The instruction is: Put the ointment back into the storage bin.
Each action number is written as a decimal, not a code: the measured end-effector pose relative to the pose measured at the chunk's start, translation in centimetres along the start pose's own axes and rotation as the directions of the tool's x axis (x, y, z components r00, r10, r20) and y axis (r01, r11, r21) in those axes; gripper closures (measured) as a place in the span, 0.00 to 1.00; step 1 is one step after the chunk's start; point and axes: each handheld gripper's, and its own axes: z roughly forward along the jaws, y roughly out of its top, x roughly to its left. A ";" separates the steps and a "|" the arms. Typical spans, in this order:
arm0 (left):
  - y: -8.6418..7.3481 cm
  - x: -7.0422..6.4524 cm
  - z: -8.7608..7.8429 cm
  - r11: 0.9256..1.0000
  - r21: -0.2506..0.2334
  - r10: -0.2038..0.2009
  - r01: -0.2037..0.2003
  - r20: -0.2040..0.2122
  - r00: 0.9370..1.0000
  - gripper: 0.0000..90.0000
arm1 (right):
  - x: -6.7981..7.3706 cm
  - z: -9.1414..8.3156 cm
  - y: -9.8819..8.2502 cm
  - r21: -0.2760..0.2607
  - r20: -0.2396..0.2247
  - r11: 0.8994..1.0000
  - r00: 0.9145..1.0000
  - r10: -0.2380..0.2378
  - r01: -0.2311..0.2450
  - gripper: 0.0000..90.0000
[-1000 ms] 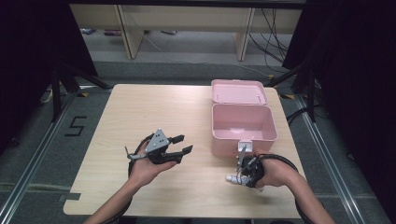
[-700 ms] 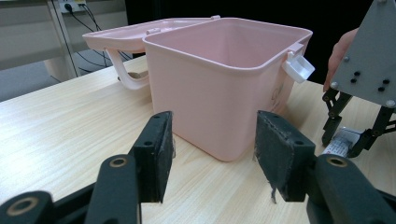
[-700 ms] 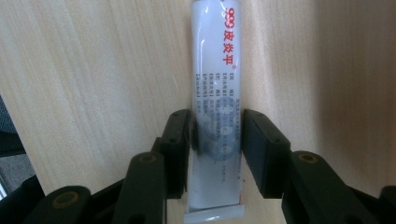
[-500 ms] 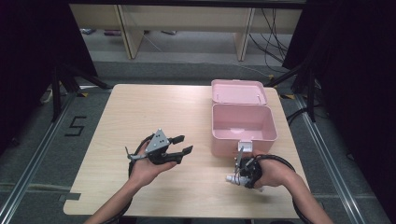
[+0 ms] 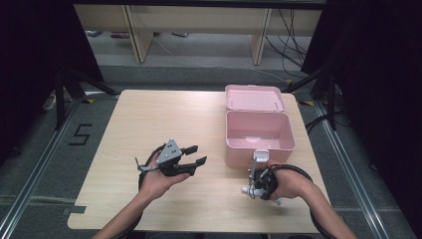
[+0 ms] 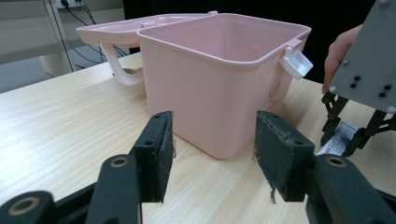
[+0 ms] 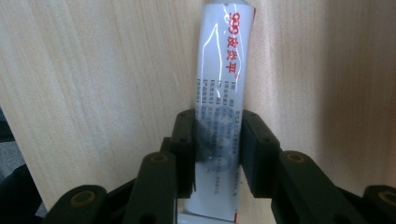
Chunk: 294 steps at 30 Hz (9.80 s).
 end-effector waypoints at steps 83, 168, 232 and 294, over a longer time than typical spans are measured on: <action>-0.1 -0.2 0.2 1.000 0.013 0.008 -0.008 0.008 1.000 0.51 | -2.3 -10.4 -1.0 -0.068 0.076 0.992 0.992 -0.104 0.110 0.78; -0.2 0.0 0.4 1.000 0.011 -0.001 0.001 0.008 1.000 0.51 | -8.6 -14.5 0.6 -0.093 0.169 0.985 0.978 -0.126 0.143 0.78; -0.5 -0.1 0.7 1.000 0.012 -0.010 0.009 0.011 1.000 0.51 | -11.1 -11.1 0.2 -0.078 0.154 0.982 0.975 -0.159 0.173 0.78; -0.6 -0.1 0.7 1.000 0.013 -0.015 0.014 0.009 1.000 0.50 | -12.8 -8.4 0.7 -0.043 0.093 0.985 0.982 -0.162 0.166 0.78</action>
